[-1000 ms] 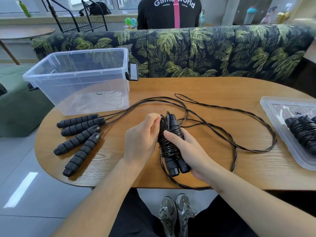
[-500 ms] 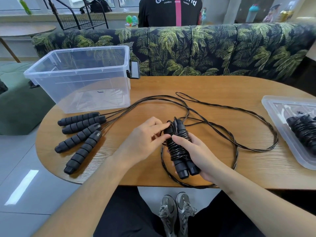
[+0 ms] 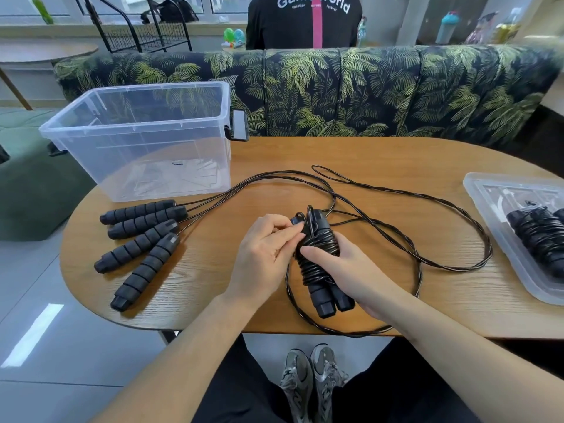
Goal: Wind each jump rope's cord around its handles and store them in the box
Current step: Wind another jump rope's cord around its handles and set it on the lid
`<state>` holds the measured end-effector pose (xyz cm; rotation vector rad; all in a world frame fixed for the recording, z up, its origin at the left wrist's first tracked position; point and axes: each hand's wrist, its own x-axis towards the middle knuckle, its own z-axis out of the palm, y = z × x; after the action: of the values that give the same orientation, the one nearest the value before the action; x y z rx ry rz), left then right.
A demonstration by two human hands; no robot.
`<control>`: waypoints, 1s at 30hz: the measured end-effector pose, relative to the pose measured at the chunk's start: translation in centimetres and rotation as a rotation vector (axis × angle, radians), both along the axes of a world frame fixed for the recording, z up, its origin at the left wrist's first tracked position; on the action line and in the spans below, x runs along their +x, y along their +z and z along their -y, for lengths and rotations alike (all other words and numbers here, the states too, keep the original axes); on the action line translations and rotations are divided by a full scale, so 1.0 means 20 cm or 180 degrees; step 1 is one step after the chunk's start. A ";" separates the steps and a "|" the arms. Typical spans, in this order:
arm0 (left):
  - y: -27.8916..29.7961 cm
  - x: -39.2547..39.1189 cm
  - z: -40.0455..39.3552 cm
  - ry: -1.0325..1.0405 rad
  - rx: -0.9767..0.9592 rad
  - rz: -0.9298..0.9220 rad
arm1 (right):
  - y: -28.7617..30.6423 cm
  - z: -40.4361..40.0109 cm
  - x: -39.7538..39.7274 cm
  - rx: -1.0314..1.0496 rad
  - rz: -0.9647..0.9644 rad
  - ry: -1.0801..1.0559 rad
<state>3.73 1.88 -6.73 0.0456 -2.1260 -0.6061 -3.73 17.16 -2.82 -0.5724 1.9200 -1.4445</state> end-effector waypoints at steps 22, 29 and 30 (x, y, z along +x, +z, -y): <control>0.07 0.03 -0.12 -0.0551 0.2326 0.0526 | -0.04 -0.01 -0.07 0.0279 -0.1073 -0.0088; 0.05 0.04 -0.09 -0.0536 0.2099 0.0631 | 0.04 0.00 -0.11 0.1188 -0.1417 0.0511; 0.04 0.04 -0.09 -0.0547 0.2061 0.0681 | 0.05 0.01 -0.11 0.1347 -0.1532 0.0584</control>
<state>4.51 3.77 -5.86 0.2991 -2.0593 -1.4256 -5.99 17.03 -1.79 -0.9197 2.3794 -0.7911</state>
